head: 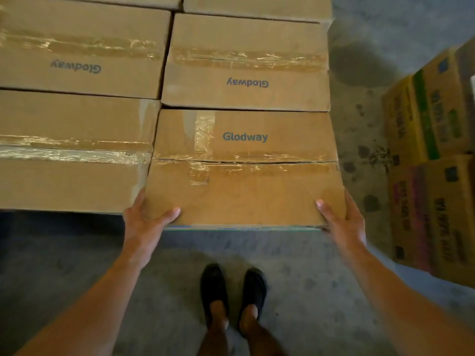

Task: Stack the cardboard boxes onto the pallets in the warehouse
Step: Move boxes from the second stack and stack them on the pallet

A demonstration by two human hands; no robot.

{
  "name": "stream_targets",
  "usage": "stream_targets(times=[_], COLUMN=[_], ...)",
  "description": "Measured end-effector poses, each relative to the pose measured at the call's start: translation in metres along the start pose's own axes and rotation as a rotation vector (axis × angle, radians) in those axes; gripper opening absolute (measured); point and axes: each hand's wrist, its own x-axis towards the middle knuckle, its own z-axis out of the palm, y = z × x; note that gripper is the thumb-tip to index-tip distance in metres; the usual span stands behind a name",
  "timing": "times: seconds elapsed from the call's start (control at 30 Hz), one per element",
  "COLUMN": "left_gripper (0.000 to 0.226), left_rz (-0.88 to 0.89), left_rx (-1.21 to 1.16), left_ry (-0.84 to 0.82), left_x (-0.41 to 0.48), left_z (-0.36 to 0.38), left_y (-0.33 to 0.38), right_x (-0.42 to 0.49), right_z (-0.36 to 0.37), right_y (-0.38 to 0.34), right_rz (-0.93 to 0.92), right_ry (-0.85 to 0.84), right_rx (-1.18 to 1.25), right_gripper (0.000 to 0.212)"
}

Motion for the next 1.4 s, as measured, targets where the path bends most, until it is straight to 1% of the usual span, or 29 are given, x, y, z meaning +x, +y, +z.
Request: stream_targets(times=[0.03,0.1,0.2,0.27,0.33,0.4,0.47,0.53,0.6,0.67,0.77,0.83,0.93,1.03,1.1,1.13,1.23,1.33,1.4], left_gripper=[0.087,0.098,0.109,0.104,0.096,0.088,0.08,0.075,0.073,0.072,0.072,0.074,0.076,0.071,0.068,0.068,0.067,0.064,0.062], left_rz=[0.032,0.07,0.047,0.041,0.075,0.115,0.158,0.186,0.174,0.171,0.186,0.156,0.165,0.27,0.332,0.358,0.448,0.682,0.797], left_rx=[0.059,0.174,0.241,0.277,0.349,0.437,0.505,0.535,0.54,0.567,0.745,0.88,0.964,0.925,0.885,0.879,0.858,0.821,0.808], left_ry=[0.006,0.052,0.146,0.219,0.297,0.322,0.322,0.307,0.286,0.274,0.266,0.242,0.201,0.072,-0.022,-0.053,-0.111,-0.166,-0.198], left_x=[0.005,0.013,0.01,0.004,0.0,-0.002,0.0,0.003,0.005,0.006,0.004,0.001,-0.007,-0.026,-0.041,-0.047,-0.069,-0.095,-0.117], left_z=[0.0,0.002,0.013,0.021,0.026,0.03,0.029,0.027,0.026,0.026,0.025,0.025,0.022,0.016,0.015,0.018,0.037,0.066,0.094], left_y=[-0.005,-0.015,-0.015,-0.013,-0.014,-0.013,-0.015,-0.016,-0.015,-0.015,-0.013,-0.008,0.011,0.036,0.063,0.082,0.159,0.244,0.3], right_x=[0.003,0.006,0.009,0.011,0.013,0.014,0.016,0.019,0.021,0.019,0.017,0.016,0.007,-0.016,-0.039,-0.05,-0.081,-0.11,-0.127], right_z=[0.003,0.011,0.02,0.024,0.026,0.026,0.026,0.026,0.028,0.028,0.026,0.025,0.022,0.001,-0.024,-0.04,-0.096,-0.161,-0.206], right_y=[0.004,0.009,0.012,0.014,0.016,0.017,0.019,0.022,0.022,0.02,0.01,0.005,-0.008,-0.03,-0.049,-0.059,-0.099,-0.136,-0.154], right_rz=[0.003,0.022,0.026,0.015,0.016,0.018,0.022,0.017,0.017,0.032,0.045,0.042,0.033,0.001,-0.037,-0.043,-0.03,-0.034,-0.039], right_ry=[0.0,0.02,0.047,0.055,0.057,0.07,0.08,0.077,0.074,0.073,0.028,-0.003,-0.01,0.029,0.062,0.088,0.218,0.347,0.451], right_rx=[-0.005,-0.011,-0.035,-0.053,-0.054,-0.079,-0.087,-0.093,-0.12,-0.149,-0.25,-0.345,-0.445,-0.474,-0.459,-0.444,-0.406,-0.377,-0.306], right_gripper=[0.098,0.095,0.088,0.087,0.085,0.087,0.094,0.093,0.091,0.094,0.092,0.09,0.097,0.092,0.102,0.103,0.086,0.083,0.081])
